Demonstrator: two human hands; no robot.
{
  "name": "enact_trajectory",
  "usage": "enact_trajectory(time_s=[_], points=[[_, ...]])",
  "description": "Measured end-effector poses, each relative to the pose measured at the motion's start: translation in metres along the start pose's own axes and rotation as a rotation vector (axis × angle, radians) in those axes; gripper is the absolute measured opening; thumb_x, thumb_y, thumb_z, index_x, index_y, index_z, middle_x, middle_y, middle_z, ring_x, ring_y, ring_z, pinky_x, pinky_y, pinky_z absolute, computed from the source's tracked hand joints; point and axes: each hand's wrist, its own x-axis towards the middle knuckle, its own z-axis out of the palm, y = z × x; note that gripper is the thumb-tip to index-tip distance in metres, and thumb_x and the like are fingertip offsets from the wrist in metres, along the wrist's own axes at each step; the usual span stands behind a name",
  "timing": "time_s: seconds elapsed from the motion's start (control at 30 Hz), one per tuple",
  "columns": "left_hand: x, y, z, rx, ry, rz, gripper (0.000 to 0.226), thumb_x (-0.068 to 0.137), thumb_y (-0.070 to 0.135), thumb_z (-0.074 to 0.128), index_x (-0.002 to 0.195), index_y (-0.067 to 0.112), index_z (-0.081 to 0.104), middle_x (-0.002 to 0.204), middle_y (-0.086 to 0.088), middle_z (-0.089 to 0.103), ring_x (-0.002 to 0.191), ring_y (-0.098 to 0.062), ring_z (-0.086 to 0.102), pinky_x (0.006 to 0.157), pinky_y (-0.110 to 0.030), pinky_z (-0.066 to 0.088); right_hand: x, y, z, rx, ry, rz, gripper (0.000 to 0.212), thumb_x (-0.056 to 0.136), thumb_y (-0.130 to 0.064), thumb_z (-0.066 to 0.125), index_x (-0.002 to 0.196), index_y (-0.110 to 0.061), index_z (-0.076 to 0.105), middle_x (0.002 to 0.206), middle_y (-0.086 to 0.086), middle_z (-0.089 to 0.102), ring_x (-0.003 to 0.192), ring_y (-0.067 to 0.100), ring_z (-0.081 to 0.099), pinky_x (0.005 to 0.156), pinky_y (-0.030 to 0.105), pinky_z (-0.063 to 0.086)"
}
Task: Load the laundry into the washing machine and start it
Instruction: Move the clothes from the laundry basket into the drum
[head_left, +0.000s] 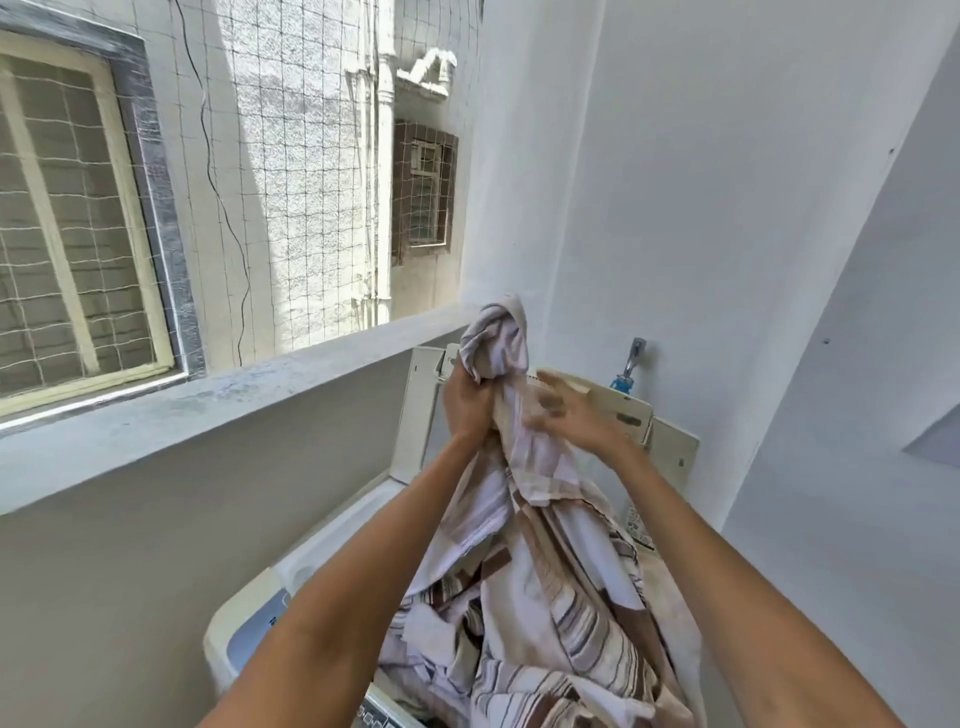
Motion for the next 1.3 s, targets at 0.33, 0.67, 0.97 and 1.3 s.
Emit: enact_trajectory(time_s=[0.33, 0.67, 0.97, 1.3], points=[[0.035, -0.001, -0.034, 0.195, 0.118, -0.166, 0.043, 0.085, 0.016, 0.057, 0.126, 0.01, 0.042, 0.105, -0.019, 0.064, 0.093, -0.036, 0.061, 0.065, -0.029, 0.037, -0.039, 0.035, 0.003, -0.165, 0.239, 0.141, 0.027, 0.086, -0.028, 0.064, 0.102, -0.007, 0.071, 0.101, 0.015, 0.07, 0.095, 0.022, 0.063, 0.068, 0.028, 0.04], [0.053, -0.064, -0.088, 0.687, -0.189, -0.337, 0.078, 0.086, 0.061, 0.044, 0.141, 0.007, 0.035, 0.145, -0.021, 0.035, 0.133, -0.037, 0.035, 0.107, -0.05, 0.031, 0.057, -0.147, -0.031, 0.25, 0.389, 0.016, 0.023, 0.081, -0.001, 0.055, 0.086, -0.02, 0.068, 0.098, 0.012, 0.067, 0.093, 0.026, 0.064, 0.07, 0.035, 0.054], [0.007, -0.03, -0.068, 0.652, -0.531, 0.275, 0.116, 0.071, 0.066, 0.062, 0.151, 0.015, -0.003, 0.16, -0.01, 0.0, 0.147, -0.023, 0.006, 0.114, -0.04, 0.023, 0.038, -0.103, 0.041, 0.197, -0.066, 0.158, 0.025, 0.08, 0.012, 0.054, 0.1, 0.0, 0.061, 0.083, 0.014, 0.059, 0.061, 0.017, 0.06, 0.047, 0.02, 0.044], [-0.055, -0.073, -0.036, 0.606, -0.509, 0.396, 0.073, 0.078, -0.003, 0.047, 0.145, 0.021, 0.03, 0.145, -0.013, 0.039, 0.118, -0.036, 0.053, 0.084, -0.039, 0.047, -0.025, 0.017, 0.043, -0.003, -0.321, 0.225, 0.073, 0.087, -0.024, 0.067, 0.145, -0.027, 0.023, 0.129, 0.005, 0.047, 0.108, 0.019, 0.051, 0.079, 0.032, 0.047]])
